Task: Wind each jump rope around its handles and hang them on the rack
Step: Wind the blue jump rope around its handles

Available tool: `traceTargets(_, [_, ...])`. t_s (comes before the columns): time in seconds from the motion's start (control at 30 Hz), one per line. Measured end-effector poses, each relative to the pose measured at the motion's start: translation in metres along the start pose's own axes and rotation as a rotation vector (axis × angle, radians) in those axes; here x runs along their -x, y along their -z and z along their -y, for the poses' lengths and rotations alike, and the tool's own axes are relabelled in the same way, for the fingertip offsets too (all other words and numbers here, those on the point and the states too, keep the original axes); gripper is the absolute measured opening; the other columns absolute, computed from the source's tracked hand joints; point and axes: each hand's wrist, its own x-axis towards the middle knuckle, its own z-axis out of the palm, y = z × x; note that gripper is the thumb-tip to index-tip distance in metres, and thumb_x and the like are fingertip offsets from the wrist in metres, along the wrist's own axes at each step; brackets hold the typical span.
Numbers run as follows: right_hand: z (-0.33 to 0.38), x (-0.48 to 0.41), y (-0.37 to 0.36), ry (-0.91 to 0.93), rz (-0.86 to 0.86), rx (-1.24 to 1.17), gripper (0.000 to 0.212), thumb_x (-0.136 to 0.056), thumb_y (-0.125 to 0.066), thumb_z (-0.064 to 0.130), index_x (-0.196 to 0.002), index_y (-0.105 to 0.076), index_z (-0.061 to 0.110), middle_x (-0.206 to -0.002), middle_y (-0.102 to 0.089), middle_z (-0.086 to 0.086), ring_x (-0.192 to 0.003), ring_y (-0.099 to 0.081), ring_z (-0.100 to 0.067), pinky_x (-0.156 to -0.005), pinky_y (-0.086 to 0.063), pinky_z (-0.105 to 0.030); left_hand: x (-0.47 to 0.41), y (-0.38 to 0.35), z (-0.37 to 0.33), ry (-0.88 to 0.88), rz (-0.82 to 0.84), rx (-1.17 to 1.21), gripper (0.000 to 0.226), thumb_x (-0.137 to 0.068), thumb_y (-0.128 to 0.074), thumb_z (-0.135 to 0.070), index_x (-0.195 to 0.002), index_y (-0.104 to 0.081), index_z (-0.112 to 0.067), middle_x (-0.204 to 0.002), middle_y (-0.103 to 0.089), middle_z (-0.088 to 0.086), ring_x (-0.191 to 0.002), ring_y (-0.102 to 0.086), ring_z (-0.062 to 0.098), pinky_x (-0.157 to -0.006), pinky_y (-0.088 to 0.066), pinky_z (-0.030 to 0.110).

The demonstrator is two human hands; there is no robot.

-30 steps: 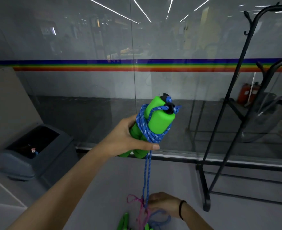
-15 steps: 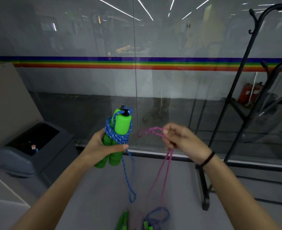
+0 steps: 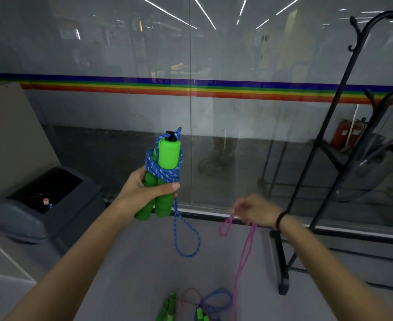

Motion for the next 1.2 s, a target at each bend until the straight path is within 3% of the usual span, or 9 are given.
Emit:
traceTargets(0.13, [-0.014,-0.016,-0.055,0.008,0.173,-0.089,0.035,-0.083,-0.064,0.014,-0.117,-0.058,0.013,-0.104,-0.059,-0.001,-0.1,-0.055,-0.01,-0.102,-0.043,-0.032,-0.003,-0.012,-0.007,-0.009,0.068,0.025,0.038,-0.056,-0.084,-0.012,-0.088,-0.064,-0.008,-0.071,-0.072,0.004,-0.065,-0.069,0.018,-0.059,-0.055,0.027])
traceTargets(0.3, [0.032,-0.01,-0.055,0.345,0.289,-0.664,0.071,-0.078,-0.065,0.003,-0.136,-0.031,0.027,-0.135,-0.044,0.014,-0.132,-0.037,-0.003,-0.111,-0.03,-0.024,-0.006,-0.026,-0.013,0.007,0.193,-0.004,0.048,-0.062,-0.081,-0.01,-0.102,-0.061,0.009,-0.076,-0.071,0.011,-0.067,-0.068,0.021,-0.062,-0.055,0.029])
traceTargets(0.43, [0.059,-0.007,-0.05,0.479,0.258,-0.742,0.033,-0.083,-0.055,0.0,-0.114,-0.05,0.008,-0.096,-0.058,-0.003,-0.089,-0.059,-0.016,-0.085,-0.051,-0.03,-0.008,-0.032,-0.019,0.018,0.219,-0.06,0.05,-0.06,-0.082,-0.013,-0.103,-0.063,0.003,-0.089,-0.072,0.018,-0.076,-0.069,0.024,-0.07,-0.058,0.035])
traceTargets(0.5, [0.061,-0.004,-0.048,0.438,0.245,-0.783,0.007,-0.091,-0.051,0.008,-0.092,-0.051,0.015,-0.066,-0.045,0.001,-0.054,-0.045,-0.007,-0.061,-0.048,-0.023,-0.011,-0.026,-0.021,0.028,0.188,-0.118,0.046,-0.058,-0.085,-0.012,-0.098,-0.065,-0.003,-0.087,-0.073,0.012,-0.075,-0.069,0.02,-0.068,-0.057,0.03])
traceTargets(0.57, [0.057,-0.003,-0.044,0.305,0.108,-0.791,0.012,-0.098,-0.04,0.018,-0.088,-0.046,0.014,-0.057,-0.029,0.005,-0.042,-0.03,-0.001,-0.044,-0.035,-0.015,-0.014,-0.016,-0.024,0.039,0.204,-0.225,0.035,-0.061,-0.083,-0.006,-0.09,-0.064,-0.013,-0.076,-0.071,0.002,-0.07,-0.067,0.015,-0.064,-0.056,0.028])
traceTargets(0.67, [0.044,-0.002,-0.035,0.279,-0.203,-0.569,0.024,-0.099,-0.033,0.023,-0.083,-0.049,0.017,-0.054,-0.034,0.008,-0.039,-0.034,0.0,-0.042,-0.028,-0.01,-0.017,-0.006,-0.018,0.047,0.229,-0.304,0.035,-0.066,-0.079,0.001,-0.093,-0.063,-0.014,-0.082,-0.071,0.002,-0.075,-0.067,0.014,-0.071,-0.057,0.032])
traceTargets(0.73, [0.036,0.001,-0.029,0.327,-0.33,-0.197,0.024,-0.098,-0.037,0.024,-0.08,-0.052,0.022,-0.061,-0.049,0.01,-0.055,-0.047,-0.005,-0.057,-0.037,-0.017,-0.019,-0.006,-0.014,-0.015,0.191,-0.351,0.042,-0.063,-0.083,-0.006,-0.1,-0.064,-0.012,-0.089,-0.072,0.005,-0.079,-0.067,0.013,-0.076,-0.057,0.032])
traceTargets(0.93, [0.056,0.034,-0.034,0.186,-0.206,0.455,0.029,-0.098,-0.032,0.029,-0.112,-0.051,0.012,-0.114,-0.061,-0.016,-0.105,-0.056,-0.034,-0.079,-0.041,-0.035,-0.023,-0.02,0.001,-0.187,0.107,-0.712,0.052,-0.057,-0.075,-0.05,-0.103,-0.057,-0.034,-0.087,-0.066,-0.008,-0.083,-0.064,0.012,-0.077,-0.051,0.03])
traceTargets(1.2, [0.095,0.059,-0.011,0.372,0.059,0.888,0.025,-0.094,-0.044,0.022,-0.105,-0.06,0.005,-0.108,-0.062,-0.016,-0.099,-0.058,-0.032,-0.06,-0.028,-0.03,-0.002,-0.06,0.018,-0.193,0.293,-1.433,0.028,-0.082,-0.057,-0.039,-0.109,-0.055,-0.031,-0.113,-0.065,-0.002,-0.11,-0.059,0.026,-0.083,-0.045,0.034])
